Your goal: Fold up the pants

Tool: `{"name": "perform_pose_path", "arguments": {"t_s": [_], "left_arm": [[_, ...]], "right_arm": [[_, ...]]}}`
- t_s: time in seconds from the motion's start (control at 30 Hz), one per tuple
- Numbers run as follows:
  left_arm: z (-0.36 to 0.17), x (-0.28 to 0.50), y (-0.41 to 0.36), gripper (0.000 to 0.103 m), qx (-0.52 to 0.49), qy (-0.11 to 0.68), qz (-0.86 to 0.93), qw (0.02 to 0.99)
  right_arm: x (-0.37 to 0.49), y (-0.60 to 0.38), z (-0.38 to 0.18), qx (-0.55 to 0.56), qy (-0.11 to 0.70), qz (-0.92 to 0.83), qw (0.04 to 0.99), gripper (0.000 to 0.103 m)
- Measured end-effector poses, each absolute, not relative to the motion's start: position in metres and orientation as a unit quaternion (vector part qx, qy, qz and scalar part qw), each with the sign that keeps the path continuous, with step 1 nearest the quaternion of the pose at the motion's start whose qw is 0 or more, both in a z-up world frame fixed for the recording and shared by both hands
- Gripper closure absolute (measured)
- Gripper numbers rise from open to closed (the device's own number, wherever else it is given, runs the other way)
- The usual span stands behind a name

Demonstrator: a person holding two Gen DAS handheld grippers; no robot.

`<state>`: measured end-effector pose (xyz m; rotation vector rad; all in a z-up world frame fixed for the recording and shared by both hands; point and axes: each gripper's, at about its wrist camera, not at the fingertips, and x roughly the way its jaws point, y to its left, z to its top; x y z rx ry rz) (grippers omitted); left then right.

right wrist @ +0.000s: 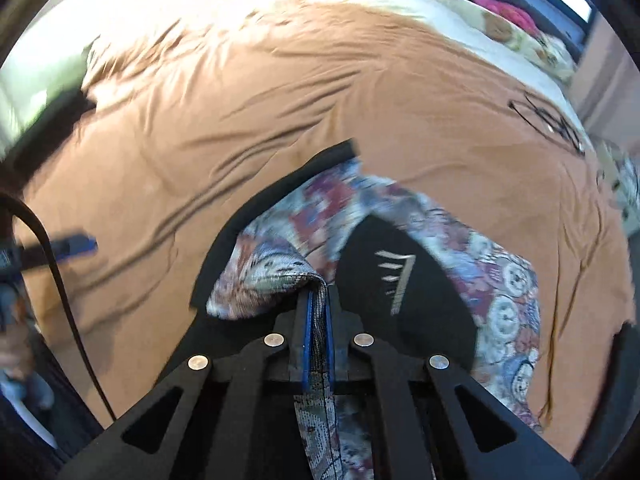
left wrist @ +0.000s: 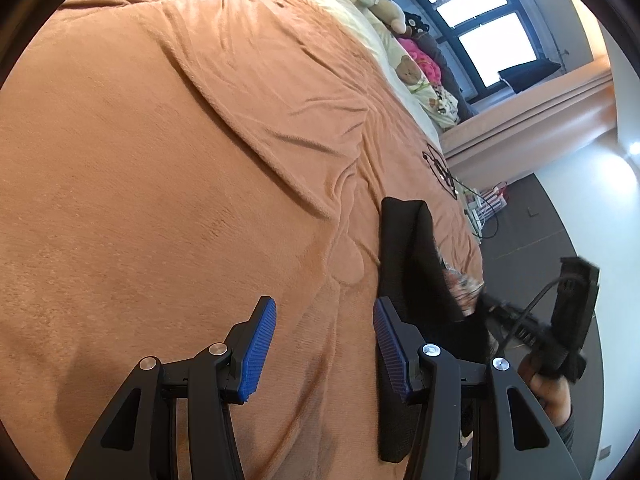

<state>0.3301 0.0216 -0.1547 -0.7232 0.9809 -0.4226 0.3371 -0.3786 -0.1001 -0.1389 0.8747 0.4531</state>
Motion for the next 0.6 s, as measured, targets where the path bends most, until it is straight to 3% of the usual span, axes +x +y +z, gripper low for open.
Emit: {"name": "perform_pose_path", "arguments": {"t_s": [0.4,0.6], "left_arm": [[-0.155,0.338,-0.017,0.05,-0.313,0.468,-0.203,0.801],[-0.158,0.34,-0.027,0.05,-0.303,0.476,-0.19,0.803]], "right_arm": [[0.365,-0.481,-0.094,0.084,0.411,0.184,0.889,0.101],[0.386,-0.529,-0.121,0.181,0.44,0.156,0.866,0.101]]}}
